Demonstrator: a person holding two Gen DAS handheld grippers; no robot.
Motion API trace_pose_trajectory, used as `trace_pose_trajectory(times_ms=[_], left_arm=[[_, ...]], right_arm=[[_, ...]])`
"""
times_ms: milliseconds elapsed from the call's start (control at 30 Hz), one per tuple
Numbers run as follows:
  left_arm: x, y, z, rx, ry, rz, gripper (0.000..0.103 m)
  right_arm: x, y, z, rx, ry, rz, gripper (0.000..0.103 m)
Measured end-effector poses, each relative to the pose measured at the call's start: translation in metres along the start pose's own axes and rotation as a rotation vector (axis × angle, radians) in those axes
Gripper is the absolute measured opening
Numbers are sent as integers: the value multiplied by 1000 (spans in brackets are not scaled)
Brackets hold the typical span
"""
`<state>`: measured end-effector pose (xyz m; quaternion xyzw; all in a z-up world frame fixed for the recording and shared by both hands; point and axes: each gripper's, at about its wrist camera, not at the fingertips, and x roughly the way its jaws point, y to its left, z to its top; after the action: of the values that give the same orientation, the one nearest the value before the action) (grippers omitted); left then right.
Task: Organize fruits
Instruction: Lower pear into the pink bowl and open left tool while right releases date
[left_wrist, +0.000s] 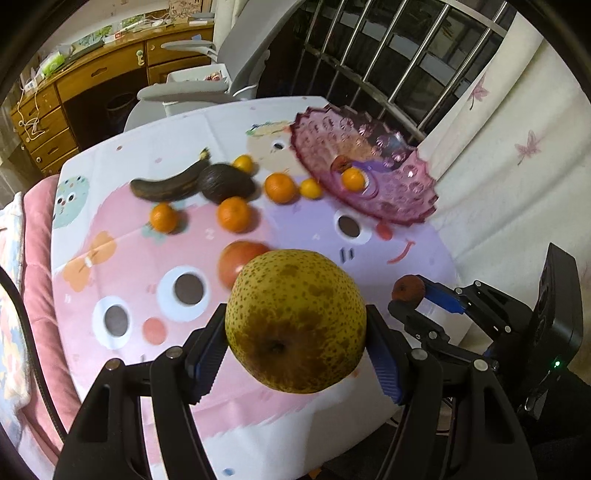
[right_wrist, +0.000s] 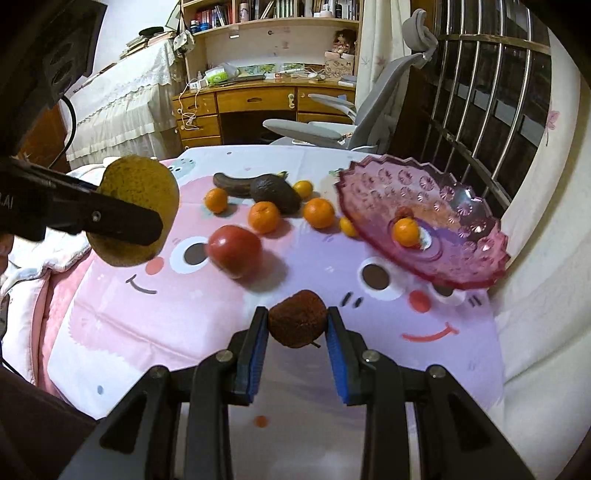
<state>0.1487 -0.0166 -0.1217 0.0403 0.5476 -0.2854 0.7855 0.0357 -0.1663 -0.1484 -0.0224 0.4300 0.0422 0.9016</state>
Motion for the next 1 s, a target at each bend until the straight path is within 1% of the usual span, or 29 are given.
trace_pose_trajectory(times_ms=[267,433,633,833,1000], left_arm=[[19,-50,42,-20,-57,14,68],[33,-70,68,-34,-85,23,68],[58,-89,111,-65,-119,41,69],[94,-109,156,-69,-118,44,69],[128,-123,183,-69,-99,40,69]], right_arm=[[-1,-65,19,-45,-25,13,31],[3,-104,31,-55,-34,15,31],[17,-143,48,-39,-45,19,31],[42,-175,56,-29,-14,32,31],[61,-193,56,-33,15,49,31]])
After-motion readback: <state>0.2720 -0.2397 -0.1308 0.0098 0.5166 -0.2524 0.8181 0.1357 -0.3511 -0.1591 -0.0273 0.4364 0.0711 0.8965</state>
